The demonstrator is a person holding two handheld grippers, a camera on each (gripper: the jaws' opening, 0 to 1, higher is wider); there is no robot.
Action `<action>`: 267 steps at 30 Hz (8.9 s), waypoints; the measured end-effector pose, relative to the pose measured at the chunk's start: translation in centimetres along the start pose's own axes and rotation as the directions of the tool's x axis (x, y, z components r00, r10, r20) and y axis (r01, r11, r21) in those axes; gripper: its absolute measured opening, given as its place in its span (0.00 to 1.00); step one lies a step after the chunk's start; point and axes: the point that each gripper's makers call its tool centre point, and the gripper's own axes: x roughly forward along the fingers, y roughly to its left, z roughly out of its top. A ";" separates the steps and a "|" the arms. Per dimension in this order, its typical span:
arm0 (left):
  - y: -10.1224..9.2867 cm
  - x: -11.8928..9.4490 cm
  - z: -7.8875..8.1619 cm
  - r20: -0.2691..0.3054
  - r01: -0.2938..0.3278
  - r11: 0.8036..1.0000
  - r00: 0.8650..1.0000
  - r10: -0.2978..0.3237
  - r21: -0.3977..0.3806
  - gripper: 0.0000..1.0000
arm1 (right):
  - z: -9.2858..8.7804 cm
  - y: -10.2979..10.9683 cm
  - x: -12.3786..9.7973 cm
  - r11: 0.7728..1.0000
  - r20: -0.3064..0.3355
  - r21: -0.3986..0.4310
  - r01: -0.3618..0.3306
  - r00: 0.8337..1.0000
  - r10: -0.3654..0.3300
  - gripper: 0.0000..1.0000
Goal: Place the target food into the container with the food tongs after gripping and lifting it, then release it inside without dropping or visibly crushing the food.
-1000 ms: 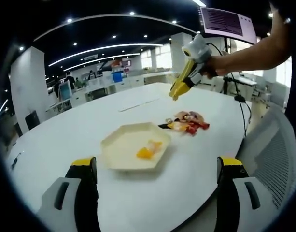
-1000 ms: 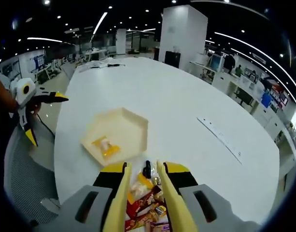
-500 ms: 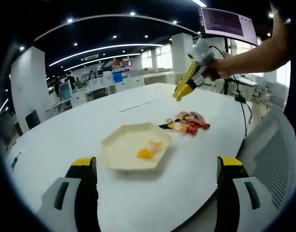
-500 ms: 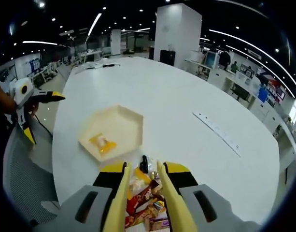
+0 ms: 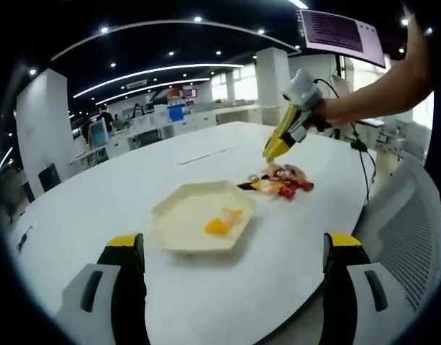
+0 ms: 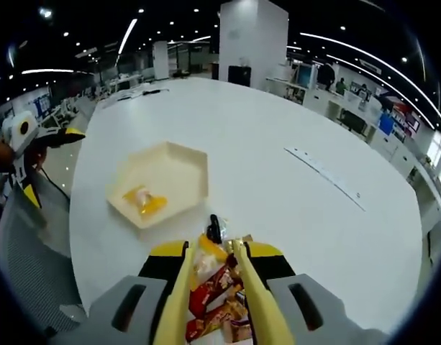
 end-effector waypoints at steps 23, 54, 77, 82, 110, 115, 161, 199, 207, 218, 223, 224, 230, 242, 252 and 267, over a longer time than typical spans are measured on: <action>0.1 0.0 -0.1 -0.005 -0.008 1.000 1.000 0.008 0.003 0.99 | -2.3 0.8 3.4 0.990 -0.087 0.108 0.090 0.993 -0.081 0.29; 0.2 0.1 -0.2 -0.010 -0.010 1.000 1.000 0.010 0.003 0.99 | -4.2 1.4 4.9 0.992 -0.210 0.115 0.043 0.978 -0.018 0.20; -0.2 -0.1 0.2 0.015 0.010 1.000 1.000 -0.010 -0.006 0.99 | -2.7 1.6 3.4 0.996 -0.196 0.083 -0.041 0.979 0.056 0.18; -0.3 0.0 0.2 0.016 0.018 1.000 1.000 -0.018 -0.016 0.99 | -1.6 1.2 2.9 0.997 -0.178 0.071 -0.042 0.983 0.054 0.19; -0.5 0.0 0.3 0.017 0.024 1.000 1.000 -0.024 -0.020 0.99 | 2.9 -0.1 0.5 0.999 -0.139 -0.005 -0.053 0.989 0.052 0.19; -0.4 0.1 0.2 0.016 0.021 1.000 1.000 -0.021 -0.019 0.99 | 3.1 -0.2 0.5 0.999 -0.139 -0.003 -0.052 0.989 0.052 0.19; -0.1 0.1 -0.1 -0.003 0.017 0.999 1.000 -0.018 -0.040 0.99 | 11.7 4.7 3.7 0.982 -0.114 -0.094 -0.165 0.981 0.154 0.20; 0.0 0.1 -0.1 -0.001 0.011 0.999 1.000 -0.011 -0.041 0.99 | 18.1 9.4 6.9 0.946 -0.125 -0.200 -0.256 0.964 0.235 0.20; 0.0 0.1 -0.1 0.000 0.012 0.999 1.000 -0.012 -0.038 0.99 | 18.4 10.2 6.5 0.927 -0.108 -0.238 -0.289 0.957 0.271 0.25; 0.0 0.1 -0.2 -0.005 0.012 0.999 1.000 -0.012 -0.034 0.99 | 18.8 9.8 6.0 0.922 -0.079 -0.264 -0.282 0.959 0.271 0.27; -0.1 0.1 -0.2 -0.005 0.016 0.999 1.000 -0.016 -0.035 0.99 | 18.7 9.4 5.8 0.920 -0.070 -0.280 -0.273 0.962 0.264 0.27; -0.1 0.1 -0.2 -0.007 0.017 0.999 1.000 -0.017 -0.033 0.99 | 18.8 9.1 5.7 0.921 -0.063 -0.291 -0.259 0.966 0.251 0.27; -0.1 0.1 -0.3 -0.012 0.015 1.000 1.000 -0.016 -0.019 0.99 | 19.0 9.0 5.4 0.923 -0.048 -0.281 -0.263 0.964 0.260 0.27; -0.4 0.1 -0.1 -0.003 0.021 1.000 1.000 -0.021 -0.003 0.99 | 17.1 8.4 4.4 0.909 -0.087 -0.308 -0.280 0.960 0.266 0.27; -0.3 0.1 0.0 0.003 0.017 1.000 1.000 -0.017 -0.020 0.99 | 15.0 6.3 3.3 0.929 -0.091 -0.268 -0.254 0.967 0.239 0.27; -0.4 0.1 -0.2 -0.008 0.026 0.999 1.000 -0.026 -0.020 0.99 | 12.9 3.3 1.3 0.948 -0.031 -0.243 -0.207 0.978 0.206 0.27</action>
